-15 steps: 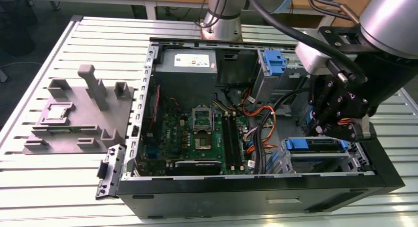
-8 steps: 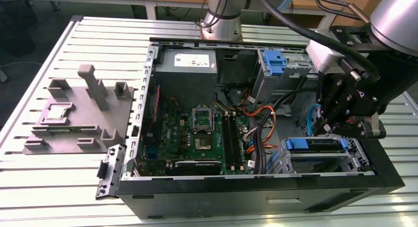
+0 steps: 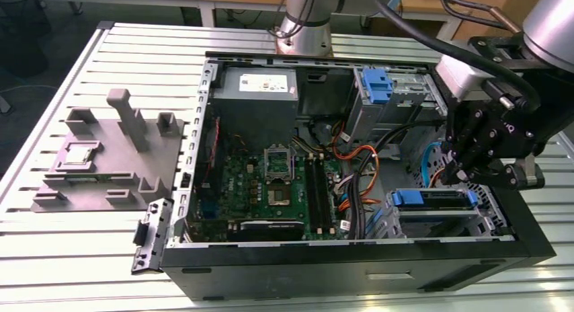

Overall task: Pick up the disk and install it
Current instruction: 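Insert the first disk wire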

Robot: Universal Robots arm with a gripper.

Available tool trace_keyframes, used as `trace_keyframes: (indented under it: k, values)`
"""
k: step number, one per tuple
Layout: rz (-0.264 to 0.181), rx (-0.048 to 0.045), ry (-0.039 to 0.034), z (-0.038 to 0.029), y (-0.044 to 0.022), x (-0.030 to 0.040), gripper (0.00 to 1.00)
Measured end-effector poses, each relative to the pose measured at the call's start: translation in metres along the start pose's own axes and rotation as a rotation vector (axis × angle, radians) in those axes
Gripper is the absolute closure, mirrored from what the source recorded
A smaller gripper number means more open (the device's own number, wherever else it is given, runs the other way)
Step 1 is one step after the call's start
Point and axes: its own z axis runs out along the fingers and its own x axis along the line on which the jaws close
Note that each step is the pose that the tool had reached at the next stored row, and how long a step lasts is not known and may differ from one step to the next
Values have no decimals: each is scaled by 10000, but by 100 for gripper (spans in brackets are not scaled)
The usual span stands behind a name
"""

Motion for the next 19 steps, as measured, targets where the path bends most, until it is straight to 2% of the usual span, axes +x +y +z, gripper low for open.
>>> trace_keyframes:
  k: [4,6,14,15,17,19]
  values:
    - [-502,147,38,10,-1,0,90]
    - [-697,263,53,10,0,0,90]
    - [-714,495,198,-15,-7,-15,90]
    - [-715,554,241,-16,-7,-18,90]
    - [-731,734,406,-17,-7,-22,90]
    - [-908,843,449,-14,-8,-22,90]
